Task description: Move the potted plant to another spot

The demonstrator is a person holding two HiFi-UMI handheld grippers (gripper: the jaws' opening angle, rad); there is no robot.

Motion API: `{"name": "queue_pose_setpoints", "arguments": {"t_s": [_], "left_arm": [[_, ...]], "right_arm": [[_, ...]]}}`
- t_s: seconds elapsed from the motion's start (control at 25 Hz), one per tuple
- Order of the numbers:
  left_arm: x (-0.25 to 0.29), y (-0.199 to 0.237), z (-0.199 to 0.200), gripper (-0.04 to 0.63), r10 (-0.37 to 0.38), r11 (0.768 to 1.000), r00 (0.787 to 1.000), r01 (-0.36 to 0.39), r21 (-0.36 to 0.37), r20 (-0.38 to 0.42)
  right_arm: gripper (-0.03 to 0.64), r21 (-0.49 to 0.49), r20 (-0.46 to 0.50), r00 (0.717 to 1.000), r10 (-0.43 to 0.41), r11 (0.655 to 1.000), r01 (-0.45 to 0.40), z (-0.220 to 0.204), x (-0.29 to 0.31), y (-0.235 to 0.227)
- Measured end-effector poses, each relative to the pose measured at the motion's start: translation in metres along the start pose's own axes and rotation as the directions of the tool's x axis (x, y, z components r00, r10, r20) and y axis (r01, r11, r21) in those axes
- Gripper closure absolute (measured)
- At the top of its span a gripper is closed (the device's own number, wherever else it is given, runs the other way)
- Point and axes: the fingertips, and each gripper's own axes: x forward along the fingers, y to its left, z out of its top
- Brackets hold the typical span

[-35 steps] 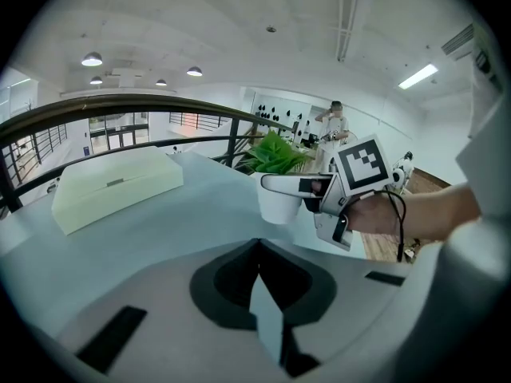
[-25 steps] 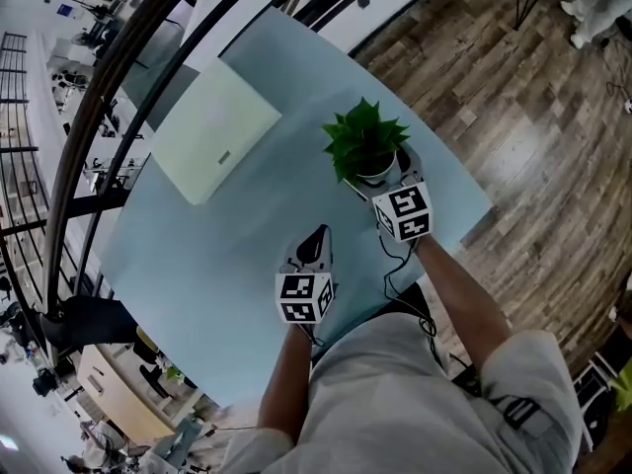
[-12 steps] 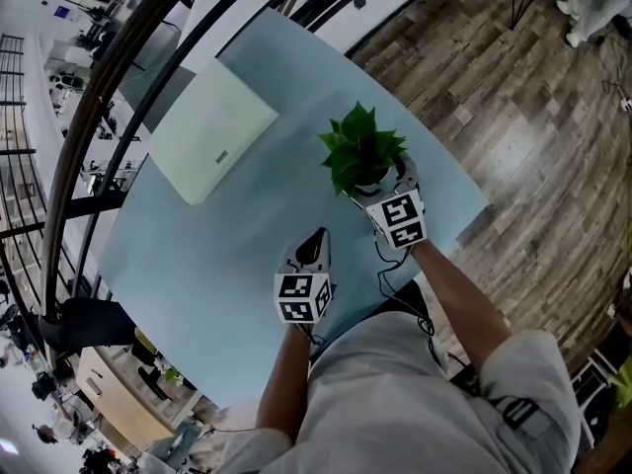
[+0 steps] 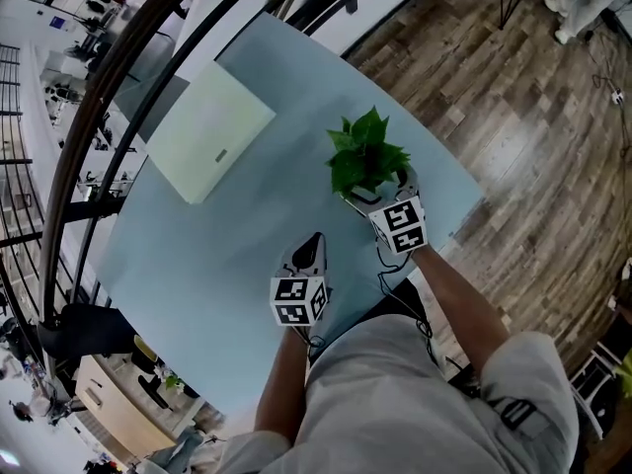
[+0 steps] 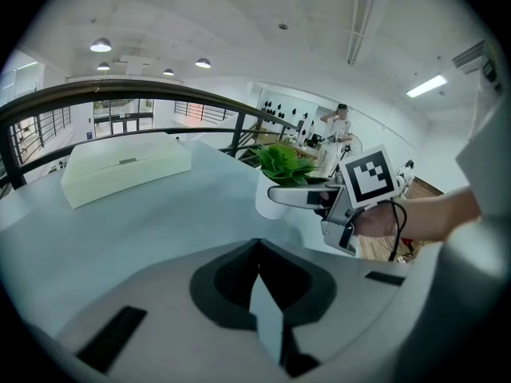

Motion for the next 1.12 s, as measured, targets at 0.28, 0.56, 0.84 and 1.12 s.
{"name": "queue_pose_setpoints", "arguments": {"t_s": [0.28,0.56,0.84,1.12], "left_arm": [[-0.01,0.007,-0.008,0.583,-0.01,0.999,0.999,0.012,-0.042,0.036],[-0.029,0.016,-0.018,0.583,-0.01,0.998,0.998,0.014,-0.068,0.064],[-0.055,0.029,-0.024,0.583,0.023,0.994,0.994,-0.011,-0.111,0.102],[-0.084,0.05,-0.027,0.583,0.088,0.985,0.987,-0.066,-0.157,0.136]], "right_arm": [[0.06,0.044,-0.062,0.996,-0.057,0.997,0.059,-0.029,-0.031,-0.01],[0.064,0.054,-0.111,0.989,-0.095,0.993,0.102,-0.054,-0.068,0.005],[0.211,-0.075,-0.141,0.99,-0.025,0.997,0.015,-0.052,-0.084,0.062],[0.443,-0.2,-0.148,0.981,0.121,0.968,-0.15,-0.051,-0.085,0.139]]}}
